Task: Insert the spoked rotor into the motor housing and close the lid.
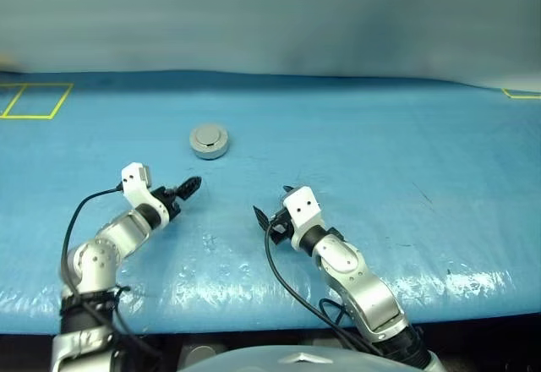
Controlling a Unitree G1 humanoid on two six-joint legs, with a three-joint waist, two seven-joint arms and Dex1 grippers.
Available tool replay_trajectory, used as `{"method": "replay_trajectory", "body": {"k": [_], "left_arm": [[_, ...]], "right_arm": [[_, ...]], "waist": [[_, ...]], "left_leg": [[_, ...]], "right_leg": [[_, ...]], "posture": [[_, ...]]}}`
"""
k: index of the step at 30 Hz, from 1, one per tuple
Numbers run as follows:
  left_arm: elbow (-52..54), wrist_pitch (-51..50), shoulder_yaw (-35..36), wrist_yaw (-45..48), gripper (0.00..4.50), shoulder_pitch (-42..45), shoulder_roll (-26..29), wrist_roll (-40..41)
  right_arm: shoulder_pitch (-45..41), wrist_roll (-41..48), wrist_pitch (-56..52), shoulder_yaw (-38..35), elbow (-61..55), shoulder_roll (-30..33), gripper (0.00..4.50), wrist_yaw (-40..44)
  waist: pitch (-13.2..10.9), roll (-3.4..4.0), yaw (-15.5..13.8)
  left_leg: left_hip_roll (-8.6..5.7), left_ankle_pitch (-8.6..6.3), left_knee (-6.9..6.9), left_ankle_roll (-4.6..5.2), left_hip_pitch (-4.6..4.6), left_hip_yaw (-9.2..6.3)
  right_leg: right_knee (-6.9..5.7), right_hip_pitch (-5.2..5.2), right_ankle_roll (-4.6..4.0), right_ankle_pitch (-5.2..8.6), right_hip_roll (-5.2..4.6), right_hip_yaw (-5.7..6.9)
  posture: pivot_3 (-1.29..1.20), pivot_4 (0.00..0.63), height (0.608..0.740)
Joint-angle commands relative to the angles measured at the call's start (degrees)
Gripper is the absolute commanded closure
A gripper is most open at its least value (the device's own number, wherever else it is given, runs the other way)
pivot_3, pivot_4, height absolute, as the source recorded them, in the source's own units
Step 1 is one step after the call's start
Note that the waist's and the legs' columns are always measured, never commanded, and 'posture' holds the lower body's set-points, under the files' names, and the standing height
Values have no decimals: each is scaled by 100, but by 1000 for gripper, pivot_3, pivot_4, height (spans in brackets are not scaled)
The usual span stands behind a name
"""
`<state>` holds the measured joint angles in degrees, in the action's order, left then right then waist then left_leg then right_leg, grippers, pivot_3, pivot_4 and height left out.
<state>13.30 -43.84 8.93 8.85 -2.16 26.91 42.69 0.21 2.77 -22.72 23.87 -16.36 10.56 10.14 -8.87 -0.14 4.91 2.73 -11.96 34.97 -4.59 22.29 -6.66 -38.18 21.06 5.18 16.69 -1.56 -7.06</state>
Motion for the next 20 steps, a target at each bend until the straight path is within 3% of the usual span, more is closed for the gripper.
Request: {"method": "replay_trajectory", "body": {"k": [1, 3, 6, 8, 11, 20], "left_arm": [[480, 896, -502, 172, 27, -750, -52, -1035], [703, 1383, -547, 177, 27, -937, -204, -1359], [851, 2925, -871, 104, 27, -1196, -557, -2392], [857, 3536, -955, 167, 27, -1301, -935, -2535], [864, 4079, -1191, 112, 27, -1448, -1251, -2996], [246, 4840, -1489, 450, 27, -1425, -1289, -3727]], "right_arm": [[33, 31, 119, -131, -68, -125, 0, 73], [88, -11, 260, -168, -71, -161, 0, 65], [370, 251, 625, -374, -233, -296, 0, 167], [508, 172, 881, -433, -266, -311, 0, 144], [758, 80, 1069, -536, -350, -385, 0, -26], [1145, -187, 1071, -566, -519, -429, 0, -192]], "waist": [[-3, -6, -36], [-3, -19, -80], [-11, -32, -147], [-13, -38, -176], [-12, -38, -209], [-16, -37, -200]], "left_leg": [[-1, 0, 1, 0, -1, 6], [-1, 0, 4, 1, 13, 7], [-1, 1, 3, 2, 48, 7], [-1, -3, 0, 7, 78, 7], [-1, -4, 5, 8, 134, 3], [0, -5, 3, 12, 136, 1]], "right_leg": [[2, 6, 0, 0, -4, -3], [2, 21, 0, 0, -5, -3], [5, 50, -1, -1, -5, -2], [22, 58, -1, -4, -5, -1], [25, 87, 0, -35, -4, 3], [23, 93, 4, -6, -2, 6]], "posture": [[0, 150, 740], [0, 150, 740], [0, 150, 740], [0, 150, 740], [0, 150, 740], [0, 150, 740]]}}
